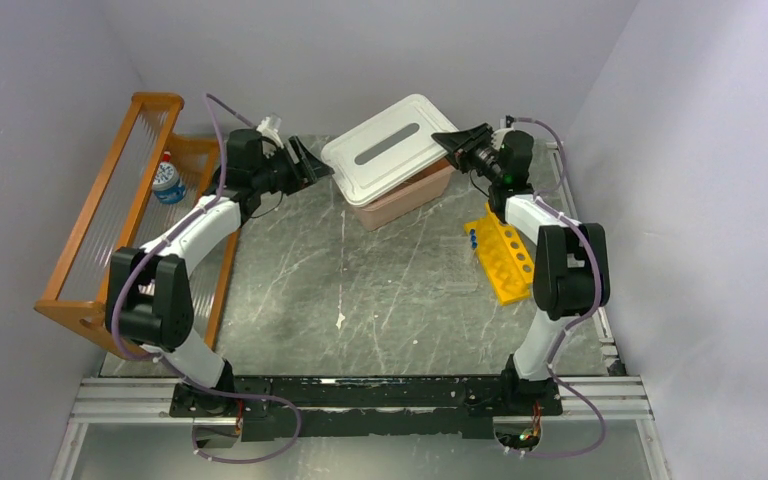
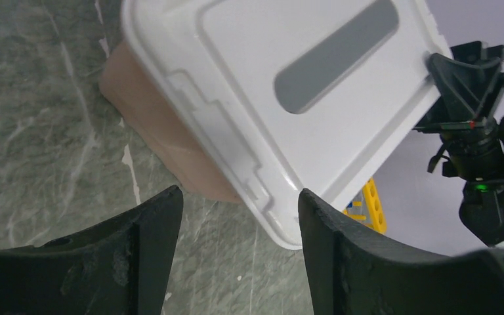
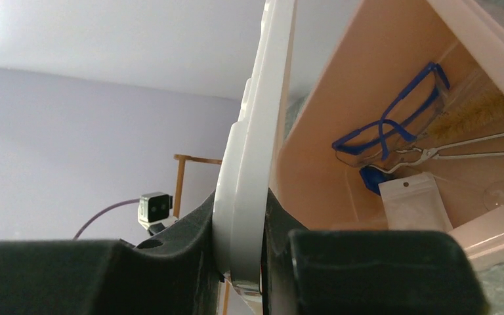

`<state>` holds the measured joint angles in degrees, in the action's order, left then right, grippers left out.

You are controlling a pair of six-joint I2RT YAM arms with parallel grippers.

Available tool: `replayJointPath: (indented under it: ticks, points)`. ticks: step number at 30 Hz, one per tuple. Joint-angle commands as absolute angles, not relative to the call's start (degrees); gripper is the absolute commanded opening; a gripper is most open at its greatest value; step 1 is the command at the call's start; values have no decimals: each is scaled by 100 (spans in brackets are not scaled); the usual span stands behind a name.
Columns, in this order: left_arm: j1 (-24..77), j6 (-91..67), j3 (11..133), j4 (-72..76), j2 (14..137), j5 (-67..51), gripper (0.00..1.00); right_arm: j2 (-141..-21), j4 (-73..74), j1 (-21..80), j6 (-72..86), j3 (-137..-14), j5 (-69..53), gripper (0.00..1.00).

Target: Organize the chemistry lab equipment

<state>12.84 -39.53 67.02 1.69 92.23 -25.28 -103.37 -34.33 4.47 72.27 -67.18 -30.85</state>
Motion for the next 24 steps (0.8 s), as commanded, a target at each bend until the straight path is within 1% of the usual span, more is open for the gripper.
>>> replayJointPath:
  ticks: [1,7,9,11,13,18,23,24]
  points:
    - [1482,-4154,6700,1148,9408,-2296,69,-10655,-3900,442,7497,-7065,-3330,0]
    - [1635,-4048,6832,1285,9823,-2203,71,-10807,-4083,352,7512,-6937,-3362,0]
    - [1674,-3989,6852,1211,9897,-2104,71,-10832,-4091,303,7522,-6912,-3358,3]
    - [1723,-3913,6842,1147,9920,-1958,72,-10852,-4041,263,7497,-6900,-3335,8]
    - [1754,-3843,6850,1060,9931,-1857,73,-10875,-3888,247,7415,-6915,-3310,18]
    - [1799,-3744,6941,994,10056,-1945,75,-10767,-3446,243,7074,-6884,-3105,38]
    - [1819,-3747,7024,921,10188,-2088,75,-10619,-2542,243,6495,-7110,-2741,52]
    - [1819,-3759,7037,907,10205,-2123,75,-10589,-2336,241,6354,-7177,-2655,53]
